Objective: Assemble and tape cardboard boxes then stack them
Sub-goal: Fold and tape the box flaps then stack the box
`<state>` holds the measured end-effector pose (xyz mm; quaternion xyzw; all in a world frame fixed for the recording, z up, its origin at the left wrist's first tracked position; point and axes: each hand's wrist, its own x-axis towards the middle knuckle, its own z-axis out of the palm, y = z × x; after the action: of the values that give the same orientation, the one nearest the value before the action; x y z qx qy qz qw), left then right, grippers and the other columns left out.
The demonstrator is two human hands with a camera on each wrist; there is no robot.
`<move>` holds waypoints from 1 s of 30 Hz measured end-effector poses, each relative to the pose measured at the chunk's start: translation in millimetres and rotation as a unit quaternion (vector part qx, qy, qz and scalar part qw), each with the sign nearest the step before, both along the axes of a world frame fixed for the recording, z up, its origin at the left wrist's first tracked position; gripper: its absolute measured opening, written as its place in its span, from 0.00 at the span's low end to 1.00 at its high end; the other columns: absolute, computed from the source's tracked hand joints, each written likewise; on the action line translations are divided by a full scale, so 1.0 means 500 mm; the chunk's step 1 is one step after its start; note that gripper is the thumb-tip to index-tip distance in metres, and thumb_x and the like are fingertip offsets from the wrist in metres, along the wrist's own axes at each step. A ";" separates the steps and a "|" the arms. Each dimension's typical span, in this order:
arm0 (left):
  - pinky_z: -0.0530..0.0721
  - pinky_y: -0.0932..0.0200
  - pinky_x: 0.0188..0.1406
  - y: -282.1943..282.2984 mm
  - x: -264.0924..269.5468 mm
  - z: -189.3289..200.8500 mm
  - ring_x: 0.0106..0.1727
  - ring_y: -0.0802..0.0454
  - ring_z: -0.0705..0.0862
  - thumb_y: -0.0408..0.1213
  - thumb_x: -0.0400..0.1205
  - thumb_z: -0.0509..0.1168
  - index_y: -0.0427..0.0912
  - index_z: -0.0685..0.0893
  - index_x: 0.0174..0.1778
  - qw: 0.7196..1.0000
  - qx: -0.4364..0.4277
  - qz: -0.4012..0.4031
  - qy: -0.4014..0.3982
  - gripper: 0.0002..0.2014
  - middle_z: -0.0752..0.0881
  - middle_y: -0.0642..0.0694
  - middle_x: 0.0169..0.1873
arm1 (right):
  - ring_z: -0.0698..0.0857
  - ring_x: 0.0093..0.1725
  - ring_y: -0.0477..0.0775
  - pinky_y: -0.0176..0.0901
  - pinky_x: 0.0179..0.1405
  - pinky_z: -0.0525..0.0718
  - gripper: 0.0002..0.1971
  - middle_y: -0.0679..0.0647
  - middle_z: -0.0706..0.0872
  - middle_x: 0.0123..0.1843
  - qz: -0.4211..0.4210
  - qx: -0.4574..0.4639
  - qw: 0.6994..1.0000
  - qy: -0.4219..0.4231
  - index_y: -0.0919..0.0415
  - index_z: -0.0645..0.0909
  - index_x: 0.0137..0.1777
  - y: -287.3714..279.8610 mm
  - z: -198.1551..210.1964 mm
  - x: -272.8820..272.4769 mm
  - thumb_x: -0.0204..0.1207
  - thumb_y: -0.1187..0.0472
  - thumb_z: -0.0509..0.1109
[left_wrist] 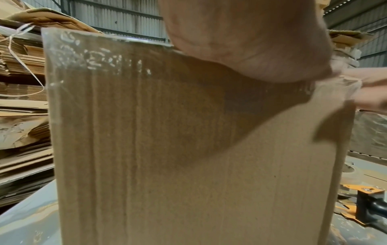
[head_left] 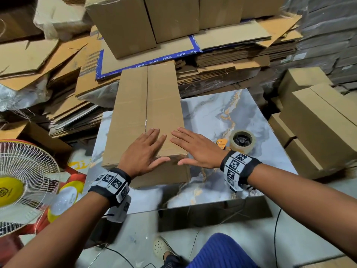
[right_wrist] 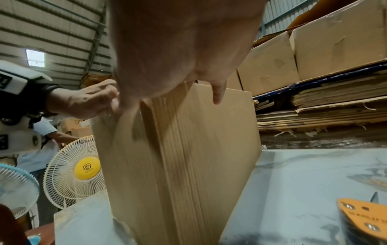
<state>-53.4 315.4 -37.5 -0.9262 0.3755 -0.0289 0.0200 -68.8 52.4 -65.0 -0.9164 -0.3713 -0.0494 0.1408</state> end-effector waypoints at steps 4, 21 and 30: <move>0.74 0.37 0.78 0.004 -0.001 -0.002 0.80 0.30 0.72 0.68 0.86 0.50 0.35 0.73 0.81 1.000 -0.009 -0.007 -0.008 0.41 0.73 0.28 0.79 | 0.55 0.89 0.57 0.61 0.78 0.73 0.38 0.56 0.61 0.89 -0.013 0.010 1.000 0.001 0.58 0.63 0.87 0.004 0.003 -0.003 0.85 0.34 0.46; 0.68 0.35 0.79 0.009 0.013 -0.014 0.82 0.29 0.69 0.74 0.84 0.41 0.34 0.69 0.84 0.999 0.033 -0.016 0.007 0.48 0.70 0.26 0.80 | 0.58 0.89 0.58 0.62 0.76 0.77 0.38 0.56 0.62 0.89 -0.017 0.015 1.000 -0.010 0.57 0.65 0.86 0.005 -0.004 -0.001 0.83 0.34 0.52; 0.61 0.37 0.86 0.082 0.027 0.000 0.89 0.41 0.54 0.72 0.86 0.44 0.45 0.54 0.90 0.999 0.027 -0.037 -0.002 0.43 0.55 0.40 0.89 | 0.50 0.90 0.51 0.66 0.87 0.53 0.42 0.49 0.57 0.90 -0.073 0.007 0.994 0.076 0.50 0.63 0.87 0.026 0.036 -0.028 0.79 0.26 0.42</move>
<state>-40.0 356.2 -37.4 -0.9105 0.4105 -0.0217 0.0445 -82.7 65.3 -47.2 -0.9410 -0.2916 0.0075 0.1713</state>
